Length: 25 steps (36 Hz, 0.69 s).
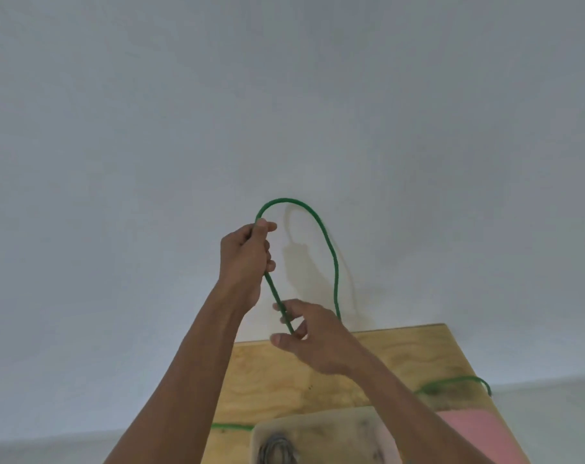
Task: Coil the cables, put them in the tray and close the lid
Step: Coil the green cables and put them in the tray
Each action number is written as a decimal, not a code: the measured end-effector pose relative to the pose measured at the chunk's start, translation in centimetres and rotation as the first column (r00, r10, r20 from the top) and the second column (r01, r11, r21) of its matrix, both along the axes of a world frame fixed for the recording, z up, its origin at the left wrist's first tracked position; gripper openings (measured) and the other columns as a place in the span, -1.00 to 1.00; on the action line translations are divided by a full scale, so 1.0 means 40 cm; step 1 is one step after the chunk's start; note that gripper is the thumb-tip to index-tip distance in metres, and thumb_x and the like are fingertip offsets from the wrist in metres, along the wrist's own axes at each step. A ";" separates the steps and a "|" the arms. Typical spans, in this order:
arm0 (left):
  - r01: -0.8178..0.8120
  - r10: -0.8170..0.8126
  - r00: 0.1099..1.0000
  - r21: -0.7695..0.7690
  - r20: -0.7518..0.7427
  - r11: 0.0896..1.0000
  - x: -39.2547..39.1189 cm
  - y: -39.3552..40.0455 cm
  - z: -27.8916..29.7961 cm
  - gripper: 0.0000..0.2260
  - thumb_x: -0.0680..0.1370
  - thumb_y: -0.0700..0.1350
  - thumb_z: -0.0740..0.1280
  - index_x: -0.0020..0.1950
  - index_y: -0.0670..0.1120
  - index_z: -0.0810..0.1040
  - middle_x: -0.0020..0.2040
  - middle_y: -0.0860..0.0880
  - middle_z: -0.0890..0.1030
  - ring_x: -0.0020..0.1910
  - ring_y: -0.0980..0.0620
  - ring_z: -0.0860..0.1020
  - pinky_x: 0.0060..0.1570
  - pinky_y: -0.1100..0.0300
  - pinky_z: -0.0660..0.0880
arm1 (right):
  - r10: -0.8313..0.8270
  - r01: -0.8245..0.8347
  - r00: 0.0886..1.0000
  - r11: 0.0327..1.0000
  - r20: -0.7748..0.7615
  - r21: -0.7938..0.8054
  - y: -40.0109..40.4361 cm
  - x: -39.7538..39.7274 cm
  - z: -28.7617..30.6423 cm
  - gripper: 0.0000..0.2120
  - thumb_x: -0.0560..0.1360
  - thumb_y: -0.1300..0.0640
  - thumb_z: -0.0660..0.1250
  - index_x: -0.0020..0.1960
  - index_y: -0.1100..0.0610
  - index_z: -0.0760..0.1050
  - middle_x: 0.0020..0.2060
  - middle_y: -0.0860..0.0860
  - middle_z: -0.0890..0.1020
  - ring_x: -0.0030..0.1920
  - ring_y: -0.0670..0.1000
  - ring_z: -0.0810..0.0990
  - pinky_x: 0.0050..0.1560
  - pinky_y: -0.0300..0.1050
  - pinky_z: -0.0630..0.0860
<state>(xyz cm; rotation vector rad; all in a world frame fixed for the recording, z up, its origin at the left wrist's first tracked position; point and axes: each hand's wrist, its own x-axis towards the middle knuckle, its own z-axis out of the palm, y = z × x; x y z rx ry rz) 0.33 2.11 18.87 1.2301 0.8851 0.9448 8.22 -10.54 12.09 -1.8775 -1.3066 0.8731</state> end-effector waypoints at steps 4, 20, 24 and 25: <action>0.050 -0.043 0.993 -0.061 0.105 0.997 -0.013 -0.005 0.062 -0.74 0.69 -0.08 0.22 0.10 -0.23 0.62 -0.46 0.04 0.30 -0.44 0.06 0.27 -0.36 0.15 0.37 | -0.103 0.132 0.977 0.980 -0.188 0.148 -0.012 -0.027 0.010 -0.85 0.58 0.11 0.32 0.13 0.00 0.56 -0.14 0.03 0.62 -0.32 -0.07 0.62 -0.21 -0.04 0.67; 0.554 -0.494 0.829 0.268 -0.263 0.788 -0.136 -0.123 -0.014 -0.71 0.66 -0.01 0.24 0.10 -0.20 0.62 -0.02 -0.13 0.72 0.04 -0.09 0.69 0.19 -0.13 0.55 | -0.118 0.250 0.945 0.862 -0.306 0.441 0.038 0.010 0.305 -0.91 0.52 0.14 0.44 -0.04 0.16 0.65 -0.25 0.04 0.74 -0.37 -0.04 0.64 -0.34 -0.18 0.57; 0.477 -0.428 0.876 0.278 -0.222 0.834 -0.130 -0.150 -0.008 -0.75 0.69 -0.13 0.18 0.04 -0.24 0.59 -0.14 -0.17 0.71 -0.10 -0.11 0.69 -0.09 0.06 0.52 | -0.095 0.272 0.926 0.840 -0.365 0.470 0.061 0.018 0.347 -0.89 0.51 0.15 0.45 -0.03 0.19 0.63 -0.25 0.07 0.74 -0.40 -0.06 0.61 -0.32 -0.19 0.56; 0.473 -0.437 0.880 0.262 -0.186 0.841 -0.128 -0.156 0.000 -0.74 0.69 -0.13 0.17 0.05 -0.24 0.59 -0.16 -0.17 0.71 -0.13 -0.12 0.68 -0.13 0.05 0.51 | -0.091 0.276 0.923 0.835 -0.374 0.477 0.066 0.015 0.354 -0.87 0.50 0.14 0.45 0.00 0.19 0.62 -0.25 0.08 0.74 -0.40 -0.06 0.61 -0.32 -0.18 0.56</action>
